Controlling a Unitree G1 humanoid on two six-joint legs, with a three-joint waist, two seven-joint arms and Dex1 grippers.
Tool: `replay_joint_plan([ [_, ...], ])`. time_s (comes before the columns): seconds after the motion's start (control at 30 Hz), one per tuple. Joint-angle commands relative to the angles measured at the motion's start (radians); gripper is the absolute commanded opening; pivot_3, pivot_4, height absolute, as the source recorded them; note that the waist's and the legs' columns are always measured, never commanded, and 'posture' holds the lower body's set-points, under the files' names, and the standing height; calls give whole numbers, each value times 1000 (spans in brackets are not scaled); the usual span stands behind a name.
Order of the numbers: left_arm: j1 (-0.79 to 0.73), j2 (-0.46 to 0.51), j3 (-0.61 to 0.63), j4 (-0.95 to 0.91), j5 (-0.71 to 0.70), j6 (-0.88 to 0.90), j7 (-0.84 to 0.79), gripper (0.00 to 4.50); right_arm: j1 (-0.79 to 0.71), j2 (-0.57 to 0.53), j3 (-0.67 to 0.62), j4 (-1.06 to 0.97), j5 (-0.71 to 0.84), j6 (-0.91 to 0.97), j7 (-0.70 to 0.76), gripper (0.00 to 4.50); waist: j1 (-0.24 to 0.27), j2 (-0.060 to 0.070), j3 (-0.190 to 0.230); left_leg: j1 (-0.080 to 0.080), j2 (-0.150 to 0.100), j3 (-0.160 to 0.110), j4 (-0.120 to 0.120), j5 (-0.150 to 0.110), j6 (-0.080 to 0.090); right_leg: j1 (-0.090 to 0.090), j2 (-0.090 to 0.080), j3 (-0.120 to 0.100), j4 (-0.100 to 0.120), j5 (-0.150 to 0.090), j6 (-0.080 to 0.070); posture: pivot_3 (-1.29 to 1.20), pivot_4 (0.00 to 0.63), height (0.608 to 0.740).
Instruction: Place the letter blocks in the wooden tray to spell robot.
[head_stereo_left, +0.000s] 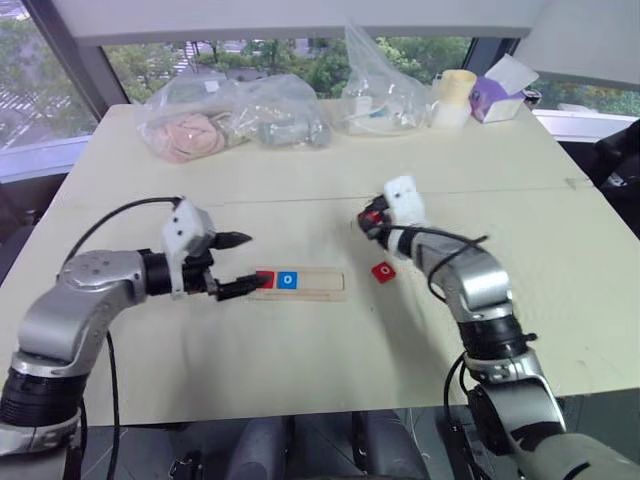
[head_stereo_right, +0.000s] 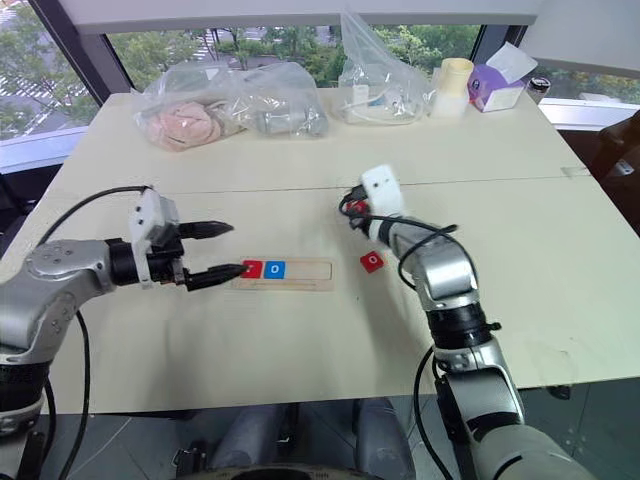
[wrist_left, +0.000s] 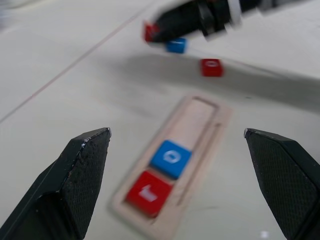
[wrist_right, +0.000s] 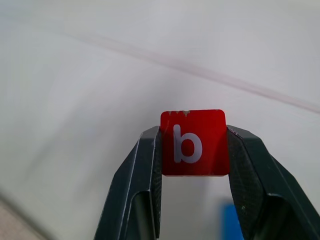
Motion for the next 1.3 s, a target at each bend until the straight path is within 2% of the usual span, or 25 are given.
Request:
replay_joint_plan([
  [0.03, -15, -11, -37, -44, -5, -14, -3, 4500, 85, 36, -103, -248, 18, 204, -74, 1176, -1, 0, 0, 0, 0, 0, 0, 0, 0, 0, 0, 0, 0, 0, 0, 0, 150, 740],
  [0.17, -26, -48, -61, -36, -20, -13, -1, 4500, 226, 134, -196, -524, 36, 430, -114, 1176, -5, 1, 0, 0, 1, 0, -1, 0, 0, -1, 0, 0, 0, 0, -1, 0, 150, 740],
  [0.3, -35, -44, -77, 22, 16, -54, -31, 4500, 312, 208, -225, -638, 8, 556, -150, 1176, -5, 1, 0, 1, 1, 1, -2, 0, 0, -1, 0, 0, 0, -1, -1, 0, 150, 740],
  [0.53, -74, -53, -91, 97, 39, -94, -57, 4500, 356, 428, -295, -665, -29, 620, -222, 1176, -1, 2, 0, 1, 1, 0, -3, 0, 0, -1, 0, 0, -2, -1, -2, 0, 150, 740],
  [0.7, -77, -55, -95, 102, 42, -99, -58, 4500, 395, 432, -277, -637, -14, 620, -236, 1176, -4, 2, 0, 0, 1, 1, -4, 0, 0, -1, -1, 0, -4, -1, -2, 0, 150, 740],
  [0.83, -76, -53, -95, 106, 48, -102, -57, 4500, 390, 435, -279, -626, -2, 620, -235, 3179, -6, 2, 0, 0, 1, 1, -5, 0, 0, -2, -1, 0, -4, -1, -2, 0, 150, 740],
  [0.87, -74, -52, -94, 106, 48, -102, -57, 4500, 388, 426, -274, -626, -1, 620, -237, 3846, -6, 2, 0, 0, 1, 1, -5, 0, 0, -2, 0, 0, -4, -1, -2, 0, 150, 740],
  [0.93, -71, -48, -91, 104, 47, -101, -59, 4500, 380, 389, -267, -633, 2, 620, -231, 4460, -5, 2, 0, 0, 1, 1, -5, 0, 0, -2, -1, 0, -4, -1, -2, 0, 150, 740],
  [1.03, -67, -35, -86, 97, 41, -95, -71, 4500, 363, 228, -231, -656, 22, 566, -167, 4460, -6, 2, 0, 0, 1, 1, -5, 0, 0, -2, -1, 0, -5, -1, -2, 0, 150, 740],
  [1.13, -68, -4, -83, 84, 26, -83, -107, 4500, 355, 94, -265, -641, 113, 415, 6, 4460, -6, 2, 0, 0, 0, 2, -5, 0, 0, -1, -2, 0, -7, -1, -2, 0, 150, 740],
  [1.3, -71, 58, -87, 57, 0, -62, -178, 4500, 467, -240, -277, -496, 178, -21, 392, 4460, -1, 1, 0, 0, 1, 1, -7, 0, 0, 1, -1, -2, -13, -2, -1, 0, 150, 740],
])
